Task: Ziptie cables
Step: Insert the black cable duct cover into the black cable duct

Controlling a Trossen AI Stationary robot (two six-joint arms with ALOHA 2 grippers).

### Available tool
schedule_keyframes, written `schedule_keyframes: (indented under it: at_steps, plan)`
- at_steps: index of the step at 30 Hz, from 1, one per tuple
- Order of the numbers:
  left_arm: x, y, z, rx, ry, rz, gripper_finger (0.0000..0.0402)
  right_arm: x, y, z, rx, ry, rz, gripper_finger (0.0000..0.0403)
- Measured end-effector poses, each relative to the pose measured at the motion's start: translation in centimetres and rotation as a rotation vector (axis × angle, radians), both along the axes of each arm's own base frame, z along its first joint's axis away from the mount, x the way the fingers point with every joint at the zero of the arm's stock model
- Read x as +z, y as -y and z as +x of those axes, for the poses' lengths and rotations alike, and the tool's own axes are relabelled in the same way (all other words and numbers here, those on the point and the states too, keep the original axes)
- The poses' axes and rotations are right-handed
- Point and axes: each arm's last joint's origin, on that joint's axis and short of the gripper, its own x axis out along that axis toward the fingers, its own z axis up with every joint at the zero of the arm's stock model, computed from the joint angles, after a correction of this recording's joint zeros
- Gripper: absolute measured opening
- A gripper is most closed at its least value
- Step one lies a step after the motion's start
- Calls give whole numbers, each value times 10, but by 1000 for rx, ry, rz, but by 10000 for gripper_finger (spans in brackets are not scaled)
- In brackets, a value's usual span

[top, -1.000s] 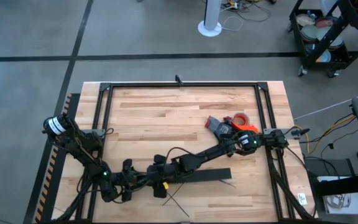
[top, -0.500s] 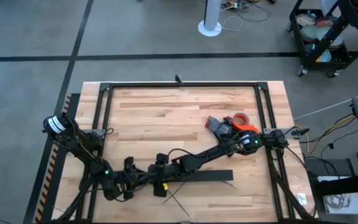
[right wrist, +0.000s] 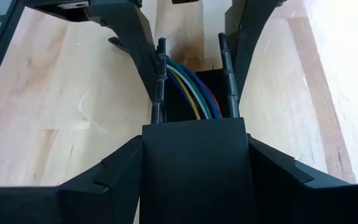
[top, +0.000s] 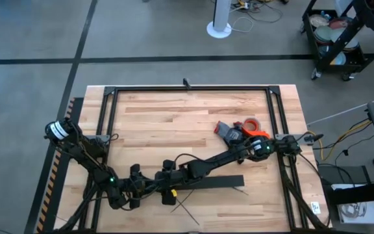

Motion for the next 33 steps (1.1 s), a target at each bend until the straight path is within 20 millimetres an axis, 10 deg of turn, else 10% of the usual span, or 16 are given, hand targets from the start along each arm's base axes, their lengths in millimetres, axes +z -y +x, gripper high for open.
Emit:
schedule_keyframes:
  at_steps: [33]
  plan:
    - [-1,-1,4,-13,12,35,222,-9,12,17,-39,129,99,225]
